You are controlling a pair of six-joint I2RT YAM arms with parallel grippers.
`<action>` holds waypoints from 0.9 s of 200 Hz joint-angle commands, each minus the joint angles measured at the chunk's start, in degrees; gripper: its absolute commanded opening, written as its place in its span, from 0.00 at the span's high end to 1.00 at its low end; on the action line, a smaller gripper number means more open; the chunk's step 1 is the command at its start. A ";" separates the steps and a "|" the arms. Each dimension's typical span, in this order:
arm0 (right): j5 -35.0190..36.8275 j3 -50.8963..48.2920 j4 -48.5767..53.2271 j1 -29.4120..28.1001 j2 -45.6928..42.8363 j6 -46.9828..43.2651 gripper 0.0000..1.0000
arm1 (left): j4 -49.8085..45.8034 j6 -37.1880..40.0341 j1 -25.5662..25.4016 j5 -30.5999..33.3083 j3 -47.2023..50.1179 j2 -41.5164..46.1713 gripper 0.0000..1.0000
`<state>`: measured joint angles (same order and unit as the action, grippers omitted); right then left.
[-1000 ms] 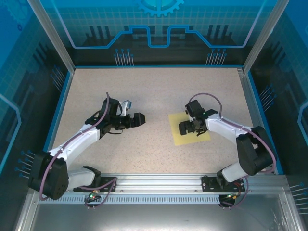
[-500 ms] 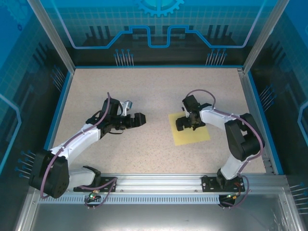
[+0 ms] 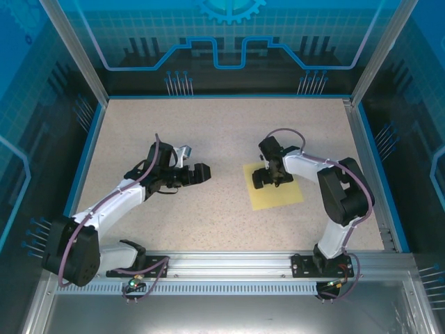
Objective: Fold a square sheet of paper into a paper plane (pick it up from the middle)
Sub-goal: Move the square sheet of paper to the center of the table.
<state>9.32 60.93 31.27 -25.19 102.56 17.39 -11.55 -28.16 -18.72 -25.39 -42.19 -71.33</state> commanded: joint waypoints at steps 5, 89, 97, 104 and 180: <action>0.43 1.06 1.42 -1.81 2.29 1.48 0.11 | -0.70 1.37 -0.33 -1.78 1.05 -0.50 0.01; -1.70 0.62 -0.42 -4.21 2.33 4.05 0.29 | -2.35 2.57 -0.33 -1.77 1.93 0.82 0.01; -1.62 0.60 -0.34 -4.41 2.29 4.34 0.30 | -2.34 2.54 -0.35 -1.69 2.23 1.09 0.01; -1.65 0.51 -0.48 -4.71 2.14 4.55 0.31 | -2.34 2.59 -0.34 -1.66 2.44 1.20 0.01; -2.72 2.40 -0.33 -10.88 -2.40 8.68 0.28 | -2.84 2.55 -0.33 -1.78 2.68 1.94 0.01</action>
<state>8.40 62.26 30.09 -34.41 103.33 23.57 -13.08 -26.87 -18.72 -25.41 -40.23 -70.87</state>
